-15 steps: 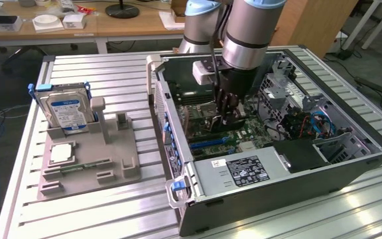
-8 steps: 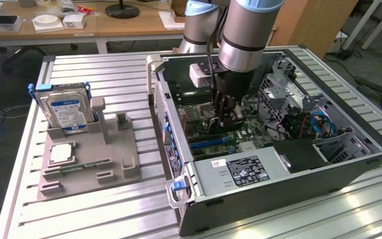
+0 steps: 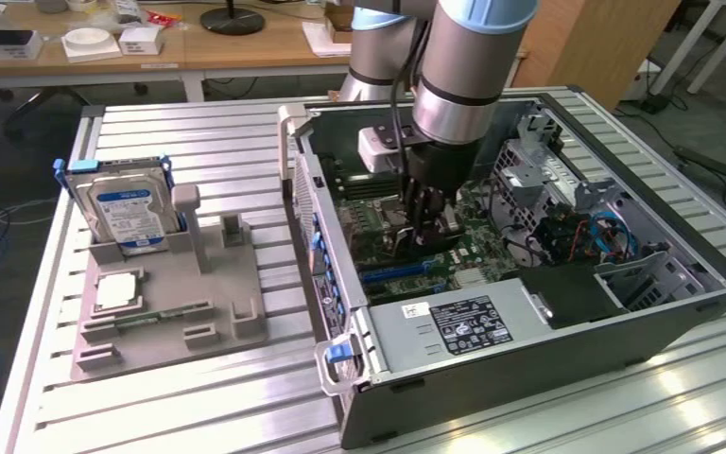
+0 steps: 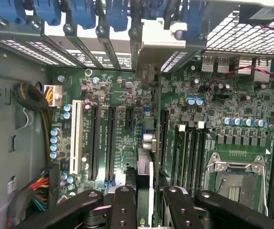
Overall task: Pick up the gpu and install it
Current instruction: 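Insert the gpu into the slot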
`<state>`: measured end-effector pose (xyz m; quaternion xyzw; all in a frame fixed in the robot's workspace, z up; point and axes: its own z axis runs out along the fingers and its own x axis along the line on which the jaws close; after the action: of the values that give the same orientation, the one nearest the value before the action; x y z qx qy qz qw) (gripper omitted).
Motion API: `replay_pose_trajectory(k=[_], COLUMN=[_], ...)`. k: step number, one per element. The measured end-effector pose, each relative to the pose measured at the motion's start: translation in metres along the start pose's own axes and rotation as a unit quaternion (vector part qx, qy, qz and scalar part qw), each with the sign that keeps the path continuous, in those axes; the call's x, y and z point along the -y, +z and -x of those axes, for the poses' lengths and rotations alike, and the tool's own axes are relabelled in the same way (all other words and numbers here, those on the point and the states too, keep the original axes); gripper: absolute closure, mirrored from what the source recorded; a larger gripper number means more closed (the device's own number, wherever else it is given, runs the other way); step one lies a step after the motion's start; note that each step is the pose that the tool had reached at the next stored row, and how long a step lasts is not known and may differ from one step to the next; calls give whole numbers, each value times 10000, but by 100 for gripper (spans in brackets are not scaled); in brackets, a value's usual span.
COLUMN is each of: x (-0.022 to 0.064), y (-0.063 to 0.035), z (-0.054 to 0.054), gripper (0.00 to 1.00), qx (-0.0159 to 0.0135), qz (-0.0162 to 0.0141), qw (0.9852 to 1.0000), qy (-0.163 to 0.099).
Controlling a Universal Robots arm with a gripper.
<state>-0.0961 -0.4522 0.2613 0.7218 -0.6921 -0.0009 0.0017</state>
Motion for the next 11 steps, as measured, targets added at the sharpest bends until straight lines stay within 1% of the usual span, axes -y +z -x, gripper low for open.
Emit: replay_pose_trajectory(k=[3, 7, 11], x=[-31, -34, -55], y=[17, 18, 25], z=[1, 1, 2], gripper=[73, 73, 73], qx=[0, -1, 0], qz=[0, 0, 0], qw=[10000, 10000, 10000], qy=[-1, -2, -2])
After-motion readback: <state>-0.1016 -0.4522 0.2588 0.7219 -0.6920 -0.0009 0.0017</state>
